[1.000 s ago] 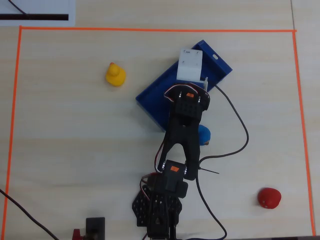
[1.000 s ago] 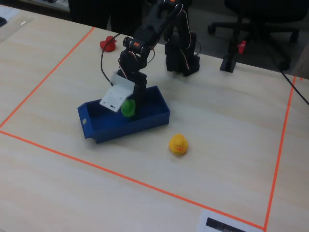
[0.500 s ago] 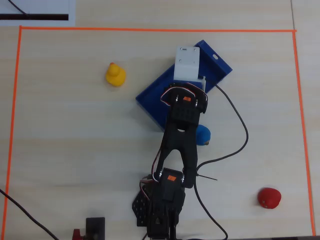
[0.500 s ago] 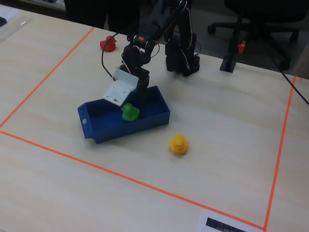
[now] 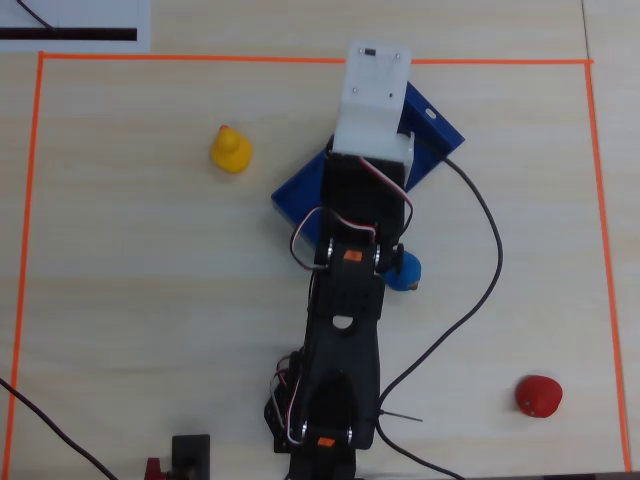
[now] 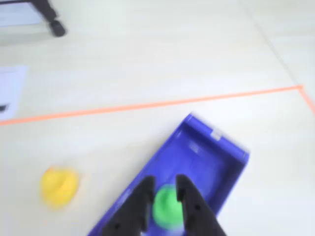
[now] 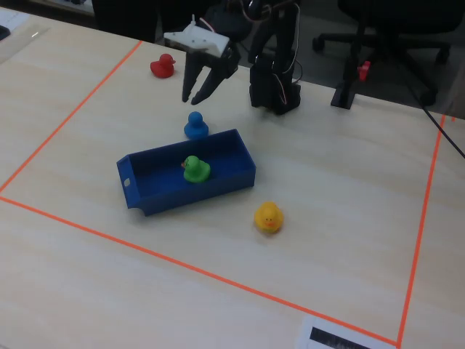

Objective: Grasp green duck and put it into box.

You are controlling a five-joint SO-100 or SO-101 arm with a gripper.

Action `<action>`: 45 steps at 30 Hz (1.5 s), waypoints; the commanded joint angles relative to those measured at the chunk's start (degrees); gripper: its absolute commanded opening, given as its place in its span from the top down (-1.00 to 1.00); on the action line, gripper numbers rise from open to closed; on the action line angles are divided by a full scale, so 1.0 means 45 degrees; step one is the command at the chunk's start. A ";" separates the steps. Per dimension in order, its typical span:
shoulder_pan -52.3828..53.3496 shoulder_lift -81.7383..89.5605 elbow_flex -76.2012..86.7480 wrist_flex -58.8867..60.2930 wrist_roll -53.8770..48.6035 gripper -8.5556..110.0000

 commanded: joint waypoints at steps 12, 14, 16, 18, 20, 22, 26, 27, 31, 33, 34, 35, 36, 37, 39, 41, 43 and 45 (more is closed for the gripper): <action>-0.2324 0.7891 0.7773 0.7500 0.0156 0.85; -0.2070 0.8398 0.9082 0.6602 -0.0137 0.85; -0.2031 0.8809 1.0215 0.5723 -0.0215 0.85; -0.2187 0.9141 1.1094 0.5098 -0.0215 0.85; -0.2363 0.9570 1.2051 0.4395 -0.0215 0.85; -0.2578 1.0059 1.3027 0.3652 -0.0215 0.85; -0.2969 1.0781 1.4199 0.3027 -0.0156 0.85; -0.3008 1.0937 1.4375 0.3047 -0.0117 0.85; -0.3027 1.1660 1.4922 0.3594 -0.0195 0.85; -0.3027 1.1953 1.5137 0.3809 -0.0215 0.85; -0.3027 1.2051 1.5195 0.3945 -0.0215 0.85; -0.3047 1.2148 1.5234 0.4063 -0.0215 0.85; -0.3086 1.2246 1.5273 0.4180 -0.0215 0.85; -0.3105 1.2344 1.5332 0.4277 -0.0215 0.85; -0.3145 1.2598 1.5488 0.4453 -0.0215 0.85; -0.3145 1.2813 1.5625 0.4727 -0.0215 0.85; -0.3125 1.3008 1.5664 0.5059 -0.0215 0.85; -0.3086 1.3184 1.5684 0.5430 -0.0215 0.85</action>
